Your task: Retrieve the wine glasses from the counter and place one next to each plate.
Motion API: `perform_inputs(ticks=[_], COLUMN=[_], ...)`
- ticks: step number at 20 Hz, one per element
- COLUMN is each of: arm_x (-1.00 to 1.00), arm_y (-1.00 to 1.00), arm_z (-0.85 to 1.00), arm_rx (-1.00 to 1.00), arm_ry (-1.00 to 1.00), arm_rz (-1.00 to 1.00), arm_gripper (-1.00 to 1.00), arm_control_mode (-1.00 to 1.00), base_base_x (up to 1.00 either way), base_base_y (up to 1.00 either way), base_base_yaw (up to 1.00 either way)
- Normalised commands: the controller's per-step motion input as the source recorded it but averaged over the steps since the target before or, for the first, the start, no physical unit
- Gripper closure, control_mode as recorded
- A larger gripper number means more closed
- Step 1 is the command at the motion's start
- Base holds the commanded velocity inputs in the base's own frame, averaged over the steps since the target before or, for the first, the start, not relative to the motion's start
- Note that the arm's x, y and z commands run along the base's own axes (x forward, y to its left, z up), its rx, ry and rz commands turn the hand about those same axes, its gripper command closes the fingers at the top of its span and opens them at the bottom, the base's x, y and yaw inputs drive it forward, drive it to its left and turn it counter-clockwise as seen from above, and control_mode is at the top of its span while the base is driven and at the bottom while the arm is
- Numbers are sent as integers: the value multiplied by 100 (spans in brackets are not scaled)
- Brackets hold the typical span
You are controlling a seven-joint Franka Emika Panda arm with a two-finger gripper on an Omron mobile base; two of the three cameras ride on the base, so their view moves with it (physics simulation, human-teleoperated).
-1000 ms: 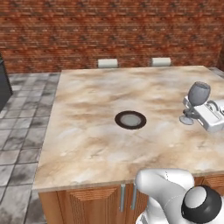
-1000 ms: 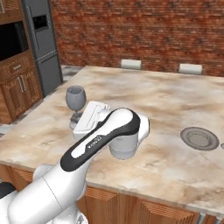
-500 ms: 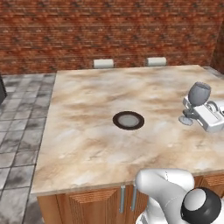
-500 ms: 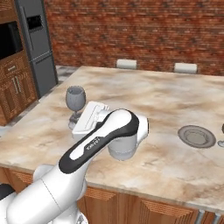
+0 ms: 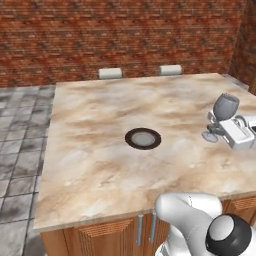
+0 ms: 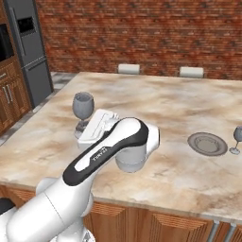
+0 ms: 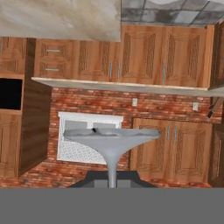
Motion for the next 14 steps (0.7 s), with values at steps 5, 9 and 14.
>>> perform_inputs(ticks=[5, 9, 14], arm_x=[83, 83, 73], arm_y=[-16, -18, -12], arm_z=[-26, -34, -36], arm_rx=[0, 0, -1], arm_ry=[0, 0, 0], arm_rz=[1, 0, 1], arm_gripper=[100, 100, 100], arm_control_mode=[-100, -100, -100], base_base_x=[0, 0, 0], base_base_y=[0, 0, 0], base_base_yaw=[0, 0, 0])
